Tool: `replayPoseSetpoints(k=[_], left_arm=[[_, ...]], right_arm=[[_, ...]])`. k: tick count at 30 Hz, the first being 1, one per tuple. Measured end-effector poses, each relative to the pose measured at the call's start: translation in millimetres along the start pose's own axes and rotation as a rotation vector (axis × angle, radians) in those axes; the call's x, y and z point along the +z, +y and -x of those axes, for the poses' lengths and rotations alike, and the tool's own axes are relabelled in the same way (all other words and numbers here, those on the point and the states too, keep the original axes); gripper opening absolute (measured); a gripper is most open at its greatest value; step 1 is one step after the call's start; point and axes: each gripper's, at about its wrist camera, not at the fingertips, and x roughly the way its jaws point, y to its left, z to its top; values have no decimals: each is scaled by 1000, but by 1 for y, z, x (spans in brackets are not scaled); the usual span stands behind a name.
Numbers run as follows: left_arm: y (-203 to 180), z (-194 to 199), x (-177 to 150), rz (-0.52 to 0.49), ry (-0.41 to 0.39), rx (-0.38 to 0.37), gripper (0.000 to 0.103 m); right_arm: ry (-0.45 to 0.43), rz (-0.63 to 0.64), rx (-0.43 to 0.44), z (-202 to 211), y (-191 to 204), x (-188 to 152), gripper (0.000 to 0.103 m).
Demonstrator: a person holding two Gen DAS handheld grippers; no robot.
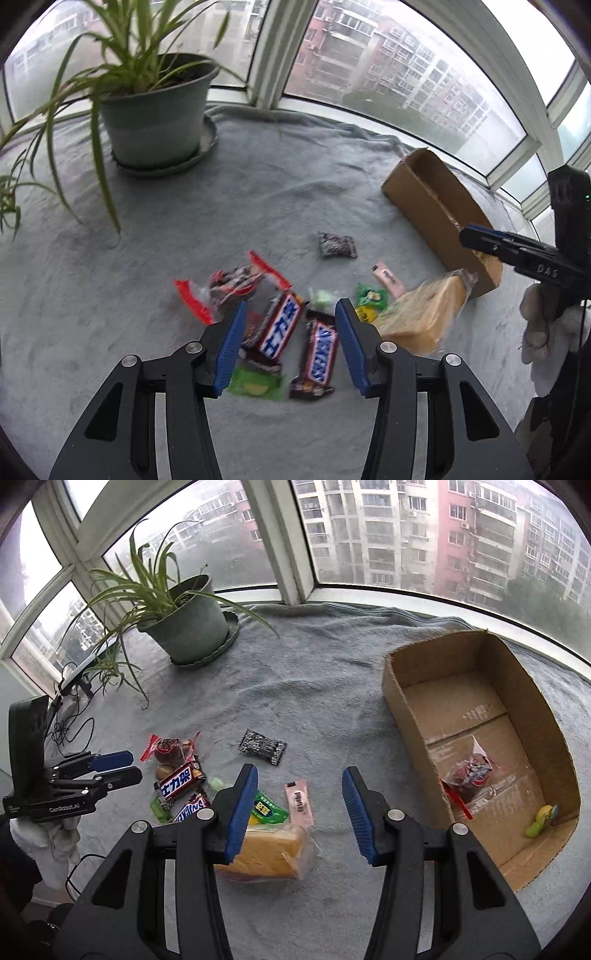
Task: Organize snacks
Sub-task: 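Move the left gripper to the bagged bread loaf and grasp it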
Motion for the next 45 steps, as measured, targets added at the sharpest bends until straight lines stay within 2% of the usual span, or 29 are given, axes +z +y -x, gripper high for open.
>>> replayPoseSetpoints(k=[5,9,13,22,24,25,27,29,35,45], left_arm=[[28,-6,-17,56,26,20,46],[34,-3,-20,70,17,12,46],[32,0,-20,70,13,-16,46],[-1,-5,-34,54,54,-113,46],[-12,-6,-42,44,74,-136,47],[-17,-6,-46,38,84,-151,49],[-27,-8,-55,35,106,-175,50],[-36,-10,-65,41,129,-205,55],[-64,-22,-87,21,196,-252,56],[-88,-32,-92,1,222,-278,56]], right_arm=[[83,80,-29,-23,21,1,50],[137,115,-40,-29,28,-14,49],[176,105,-16,-23,26,-36,49],[170,29,2,-6,6,-67,51],[172,5,17,-5,-2,-73,66],[175,-9,30,-4,-6,-77,67],[183,-28,53,-3,-11,-83,68],[198,-36,64,-2,-14,-90,68],[243,-51,99,-7,-16,-109,68],[245,-55,117,-12,-12,-117,68]])
